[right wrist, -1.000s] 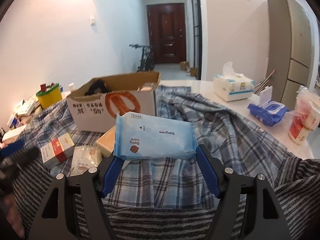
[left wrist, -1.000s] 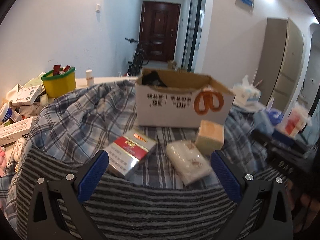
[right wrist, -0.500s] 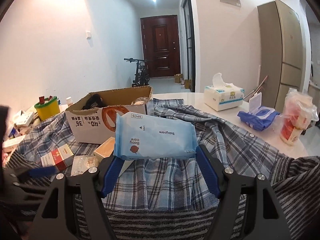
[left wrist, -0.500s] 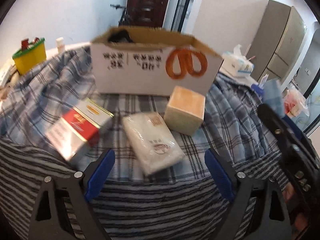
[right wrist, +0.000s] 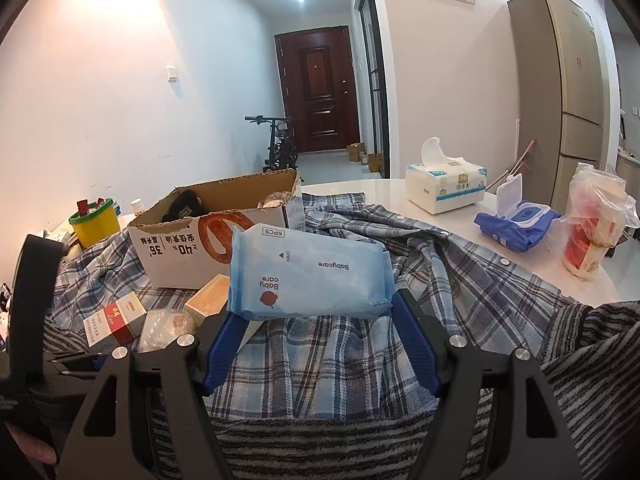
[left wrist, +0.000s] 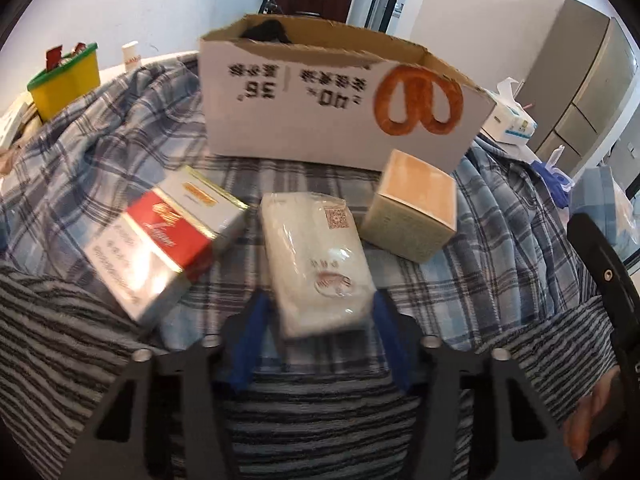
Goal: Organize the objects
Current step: 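Grasp the white bagged bread with the left gripper while the right gripper holds the wipes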
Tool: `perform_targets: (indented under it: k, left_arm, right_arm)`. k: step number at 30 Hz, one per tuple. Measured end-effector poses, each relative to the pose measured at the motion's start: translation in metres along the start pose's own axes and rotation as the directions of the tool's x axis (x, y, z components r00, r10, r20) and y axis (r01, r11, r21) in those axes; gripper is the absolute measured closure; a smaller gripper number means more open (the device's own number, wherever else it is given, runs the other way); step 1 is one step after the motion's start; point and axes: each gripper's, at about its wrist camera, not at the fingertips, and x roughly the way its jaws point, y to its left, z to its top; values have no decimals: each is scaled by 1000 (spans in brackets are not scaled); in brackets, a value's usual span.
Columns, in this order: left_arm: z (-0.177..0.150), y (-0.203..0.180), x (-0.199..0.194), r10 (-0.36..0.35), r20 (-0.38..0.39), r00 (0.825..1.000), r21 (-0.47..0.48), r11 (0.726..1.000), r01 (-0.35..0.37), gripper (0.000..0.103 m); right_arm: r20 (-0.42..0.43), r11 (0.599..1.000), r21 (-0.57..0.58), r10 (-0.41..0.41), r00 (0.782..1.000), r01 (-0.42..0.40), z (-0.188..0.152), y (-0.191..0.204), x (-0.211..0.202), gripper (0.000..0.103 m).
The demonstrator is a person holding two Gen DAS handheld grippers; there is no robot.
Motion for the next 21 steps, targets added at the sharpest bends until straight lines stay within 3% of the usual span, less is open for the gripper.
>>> perform_targets:
  k: [7, 11, 13, 17, 21]
  left_arm:
    - [-2, 10, -16, 39, 38, 998, 53, 998, -41, 51]
    - [3, 1, -20, 63, 70, 996, 146, 987, -73, 29]
    - [8, -2, -20, 65, 76, 995, 173, 982, -77, 29]
    - [15, -6, -5, 40, 9, 999, 216, 976, -41, 29]
    - [18, -3, 11, 16, -51, 999, 194, 981, -6, 29]
  right_arm:
    - [4, 1000, 0, 0, 1000, 0, 0, 0, 0, 32]
    - [-1, 1000, 0, 0, 1000, 0, -1, 0, 0, 32]
    - [-5, 1000, 1, 1, 1000, -1, 0, 0, 1, 32]
    - [-10, 1000, 6, 3, 1000, -3, 0, -2, 2, 32]
    - [-20, 1000, -4, 8, 1000, -8, 0, 0, 5, 32]
